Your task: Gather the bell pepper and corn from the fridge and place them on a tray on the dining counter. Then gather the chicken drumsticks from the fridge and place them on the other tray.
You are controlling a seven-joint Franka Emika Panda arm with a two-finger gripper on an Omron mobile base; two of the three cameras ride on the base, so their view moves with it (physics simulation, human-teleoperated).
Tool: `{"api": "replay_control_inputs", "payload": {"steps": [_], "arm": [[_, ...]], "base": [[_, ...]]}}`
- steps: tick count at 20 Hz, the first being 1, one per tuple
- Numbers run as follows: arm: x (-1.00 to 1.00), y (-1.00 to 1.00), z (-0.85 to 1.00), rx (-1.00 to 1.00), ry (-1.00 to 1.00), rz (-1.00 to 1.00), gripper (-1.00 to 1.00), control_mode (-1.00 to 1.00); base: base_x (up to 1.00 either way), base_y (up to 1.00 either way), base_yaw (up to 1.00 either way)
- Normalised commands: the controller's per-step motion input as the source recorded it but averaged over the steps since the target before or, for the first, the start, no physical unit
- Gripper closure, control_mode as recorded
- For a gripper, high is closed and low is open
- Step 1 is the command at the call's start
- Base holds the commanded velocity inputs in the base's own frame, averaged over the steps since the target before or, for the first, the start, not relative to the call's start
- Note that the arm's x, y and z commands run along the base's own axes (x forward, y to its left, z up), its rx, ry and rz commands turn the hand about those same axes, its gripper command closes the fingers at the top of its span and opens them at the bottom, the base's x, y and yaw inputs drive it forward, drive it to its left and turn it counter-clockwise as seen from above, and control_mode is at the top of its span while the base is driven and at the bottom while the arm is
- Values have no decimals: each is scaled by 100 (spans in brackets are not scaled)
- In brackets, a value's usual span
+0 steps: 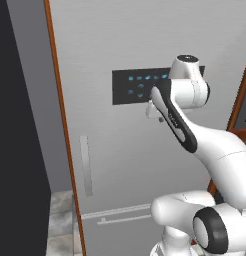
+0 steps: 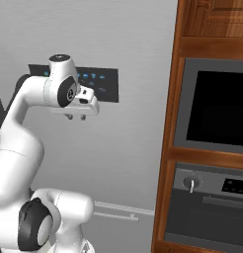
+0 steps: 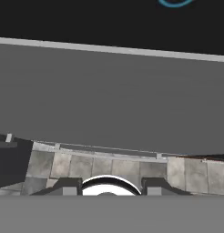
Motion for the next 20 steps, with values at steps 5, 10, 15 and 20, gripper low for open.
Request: {"api": "replay_control_inputs", "payload": {"steps": [5,10,15,20], "arm": [[-26,0,0,-1,-3,0,-100,-100],[-92,0,-7,-3,-24,0,-100,-100],[-57,-4,-8,0,-12,-1,-100,-100],[-40,-1,-6,0,-6,0,-100,-100]], "base": [[0,0,0],[0,0,0],[0,0,0],[0,0,0]]}}
